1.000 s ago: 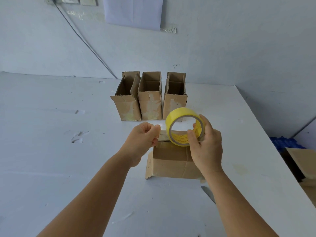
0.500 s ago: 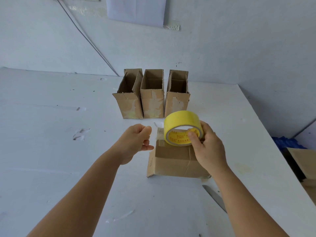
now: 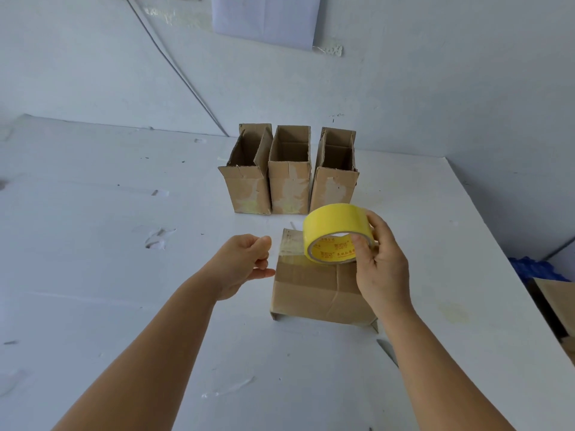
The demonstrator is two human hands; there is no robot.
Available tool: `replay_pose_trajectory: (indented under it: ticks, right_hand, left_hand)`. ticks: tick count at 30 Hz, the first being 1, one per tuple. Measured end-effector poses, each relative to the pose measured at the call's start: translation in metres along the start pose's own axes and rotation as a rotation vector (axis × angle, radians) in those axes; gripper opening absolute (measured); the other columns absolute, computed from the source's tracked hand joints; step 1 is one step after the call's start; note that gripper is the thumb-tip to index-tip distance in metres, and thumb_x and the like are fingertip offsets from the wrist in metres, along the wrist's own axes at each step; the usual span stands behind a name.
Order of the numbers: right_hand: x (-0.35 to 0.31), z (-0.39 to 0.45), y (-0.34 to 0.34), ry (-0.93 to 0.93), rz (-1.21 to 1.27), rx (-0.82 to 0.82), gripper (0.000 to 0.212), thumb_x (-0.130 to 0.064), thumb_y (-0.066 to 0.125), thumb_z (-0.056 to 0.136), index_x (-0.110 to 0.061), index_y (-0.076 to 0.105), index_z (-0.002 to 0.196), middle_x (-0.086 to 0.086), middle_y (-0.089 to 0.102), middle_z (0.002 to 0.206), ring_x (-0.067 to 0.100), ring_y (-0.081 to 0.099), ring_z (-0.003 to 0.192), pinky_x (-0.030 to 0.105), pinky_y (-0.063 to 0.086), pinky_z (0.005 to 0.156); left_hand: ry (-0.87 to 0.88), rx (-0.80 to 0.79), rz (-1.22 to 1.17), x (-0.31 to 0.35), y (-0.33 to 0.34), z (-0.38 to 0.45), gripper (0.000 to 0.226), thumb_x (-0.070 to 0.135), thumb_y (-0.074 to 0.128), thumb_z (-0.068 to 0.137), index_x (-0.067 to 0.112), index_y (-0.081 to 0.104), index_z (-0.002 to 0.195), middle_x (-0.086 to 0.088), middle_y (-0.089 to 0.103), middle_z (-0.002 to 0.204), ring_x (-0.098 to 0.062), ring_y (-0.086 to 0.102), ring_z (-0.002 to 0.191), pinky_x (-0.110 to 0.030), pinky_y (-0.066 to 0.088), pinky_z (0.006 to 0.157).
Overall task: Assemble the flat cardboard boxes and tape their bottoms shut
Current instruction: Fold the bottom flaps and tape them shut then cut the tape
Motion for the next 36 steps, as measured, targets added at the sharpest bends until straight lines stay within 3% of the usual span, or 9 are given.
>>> replay_pose_trajectory:
  ticks: [4,11,16,21,24,27,29,32,36]
  right_hand:
    - [-0.001,0.002,0.001,-0.012,-0.027,-0.026,0.041,-0.031,0.051,0.094,-0.025,0.047,0.134,-0.002,0.060,0.116,0.014,0.056,0.090,0.011,0.040,0.067]
    - [-0.003,-0.002,0.006,0.017,-0.083,-0.107,0.042,-0.039,0.051,0.092,-0.023,0.046,0.130,0.004,0.059,0.076,0.024,0.058,0.075,0.025,0.040,0.056]
    - [-0.003,-0.002,0.006,0.015,-0.069,-0.102,0.044,-0.045,0.050,0.091,-0.025,0.046,0.130,0.007,0.061,0.078,0.022,0.059,0.075,0.026,0.044,0.058]
    - [0.002,-0.003,0.008,0.041,-0.106,-0.080,0.056,-0.058,0.040,0.081,-0.029,0.047,0.128,0.000,0.061,0.079,0.025,0.058,0.084,0.033,0.047,0.068]
    - [0.003,-0.004,0.006,0.045,-0.106,-0.071,0.057,-0.057,0.038,0.080,-0.028,0.047,0.128,-0.004,0.060,0.077,0.024,0.059,0.082,0.032,0.045,0.068]
    - [0.002,-0.005,0.008,0.053,-0.091,-0.075,0.058,-0.058,0.038,0.080,-0.028,0.047,0.128,-0.002,0.062,0.081,0.024,0.059,0.085,0.035,0.047,0.071]
    - [0.003,-0.005,0.009,0.060,-0.075,-0.073,0.059,-0.059,0.037,0.080,-0.028,0.047,0.129,0.000,0.063,0.086,0.023,0.058,0.088,0.037,0.049,0.074]
    - [0.003,-0.004,0.010,0.078,-0.030,-0.067,0.049,-0.053,0.047,0.087,-0.026,0.047,0.128,-0.004,0.061,0.083,0.021,0.056,0.084,0.037,0.048,0.074]
    - [0.007,-0.007,0.009,0.093,0.046,-0.047,0.037,-0.039,0.050,0.093,-0.021,0.048,0.126,-0.004,0.058,0.078,0.020,0.056,0.077,0.035,0.048,0.069]
  left_hand:
    - [-0.010,-0.012,-0.048,-0.003,-0.002,0.002,0.029,0.022,0.046,0.099,0.007,0.044,0.073,-0.006,0.040,0.074,-0.014,0.045,0.065,-0.025,0.055,0.065]
    - [-0.035,-0.037,-0.124,-0.011,-0.004,0.004,0.030,0.018,0.043,0.100,0.009,0.041,0.071,-0.005,0.038,0.069,-0.013,0.044,0.062,-0.025,0.055,0.066]
    - [-0.029,-0.040,-0.107,-0.017,-0.004,0.008,0.031,0.019,0.045,0.099,0.008,0.043,0.071,-0.005,0.039,0.070,-0.013,0.044,0.063,-0.026,0.055,0.069]
    - [-0.076,-0.066,0.182,-0.042,0.010,0.016,0.029,0.034,0.049,0.094,0.010,0.047,0.078,-0.011,0.038,0.075,-0.020,0.039,0.070,-0.027,0.053,0.068]
    - [-0.112,0.116,0.289,-0.055,0.012,0.012,0.030,0.035,0.054,0.092,0.007,0.046,0.085,-0.004,0.046,0.076,-0.017,0.045,0.070,-0.029,0.053,0.068]
    - [0.198,0.321,0.294,-0.042,0.011,-0.004,0.016,0.026,0.045,0.097,0.019,0.053,0.110,-0.001,0.059,0.113,-0.012,0.055,0.098,-0.030,0.047,0.090]
    - [0.329,0.121,0.203,-0.030,0.023,-0.014,0.040,0.033,0.035,0.100,0.022,0.040,0.139,0.010,0.042,0.143,-0.001,0.039,0.129,-0.020,0.031,0.107]
    - [0.291,-0.221,0.220,-0.019,0.040,-0.022,0.067,0.036,0.045,0.095,0.029,0.004,0.148,0.037,0.020,0.138,0.030,0.021,0.121,0.003,0.023,0.094]
    - [0.345,-0.218,0.806,-0.006,0.039,-0.013,0.124,0.061,0.070,0.069,0.021,-0.016,0.149,0.015,-0.005,0.158,-0.009,0.001,0.145,-0.032,0.012,0.118]
Point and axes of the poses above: each hand's wrist, its own z-axis towards the middle knuckle, its own y-axis out of the palm, x = y × z, the point moved 3 cm from there along z, towards the middle knuckle
